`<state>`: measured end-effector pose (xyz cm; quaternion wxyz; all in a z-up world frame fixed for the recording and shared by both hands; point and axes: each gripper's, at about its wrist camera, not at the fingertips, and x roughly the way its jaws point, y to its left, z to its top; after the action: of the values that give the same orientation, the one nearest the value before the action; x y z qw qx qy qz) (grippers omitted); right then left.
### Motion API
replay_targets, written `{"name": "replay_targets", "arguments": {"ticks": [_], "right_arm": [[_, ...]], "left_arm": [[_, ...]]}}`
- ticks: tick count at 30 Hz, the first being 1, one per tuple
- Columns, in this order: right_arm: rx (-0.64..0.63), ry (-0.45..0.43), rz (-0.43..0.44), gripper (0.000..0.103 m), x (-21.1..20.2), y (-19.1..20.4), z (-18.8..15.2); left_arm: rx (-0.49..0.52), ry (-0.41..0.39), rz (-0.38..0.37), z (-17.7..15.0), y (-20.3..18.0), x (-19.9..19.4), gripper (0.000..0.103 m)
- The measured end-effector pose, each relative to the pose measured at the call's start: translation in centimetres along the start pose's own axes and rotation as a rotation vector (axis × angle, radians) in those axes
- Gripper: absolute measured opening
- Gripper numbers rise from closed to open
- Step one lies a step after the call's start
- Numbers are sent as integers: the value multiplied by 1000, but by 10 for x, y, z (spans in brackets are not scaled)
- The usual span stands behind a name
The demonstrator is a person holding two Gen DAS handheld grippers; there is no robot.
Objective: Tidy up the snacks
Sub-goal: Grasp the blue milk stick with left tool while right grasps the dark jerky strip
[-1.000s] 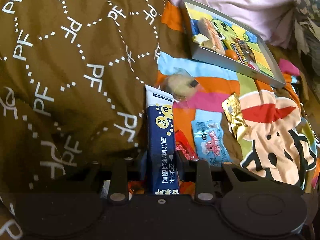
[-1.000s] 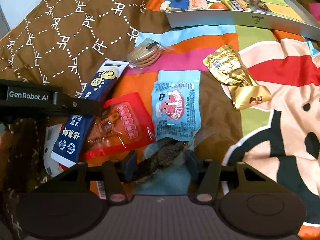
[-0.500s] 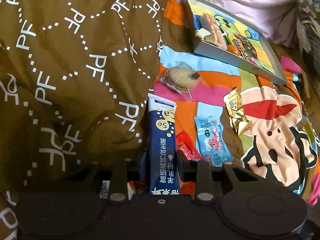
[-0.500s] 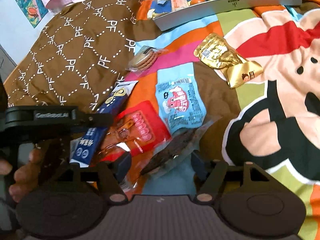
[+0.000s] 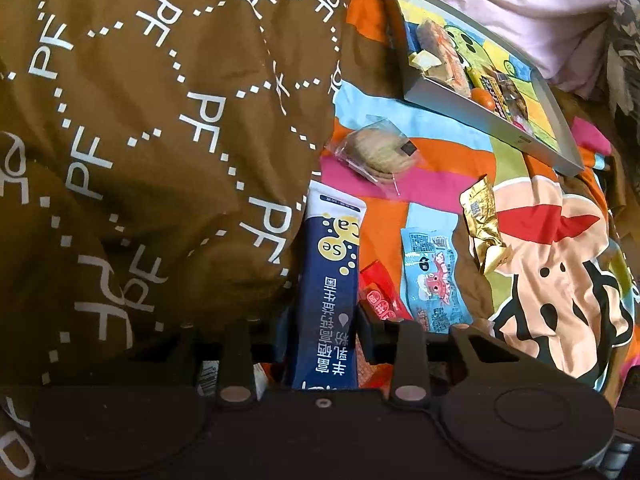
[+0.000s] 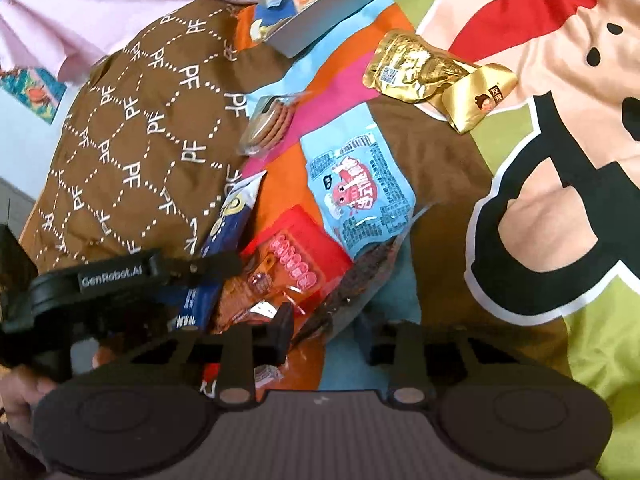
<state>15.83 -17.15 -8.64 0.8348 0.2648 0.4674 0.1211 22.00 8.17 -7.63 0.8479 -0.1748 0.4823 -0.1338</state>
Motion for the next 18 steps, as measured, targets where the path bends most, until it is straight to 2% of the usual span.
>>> {"name": "replay_targets", "arguments": {"ticks": [6,12,18], "right_arm": [[8,-8,-33,38,14,7,4],[-32,-21,-84,29,15,16,0],[-55,-5,-64,22,2,12,-3]], "left_arm": [[73,-10,34,0,-11,2,33],[89,-7,37,0,-14,3,31],[101,2,28,0,-18,-2,30]]}}
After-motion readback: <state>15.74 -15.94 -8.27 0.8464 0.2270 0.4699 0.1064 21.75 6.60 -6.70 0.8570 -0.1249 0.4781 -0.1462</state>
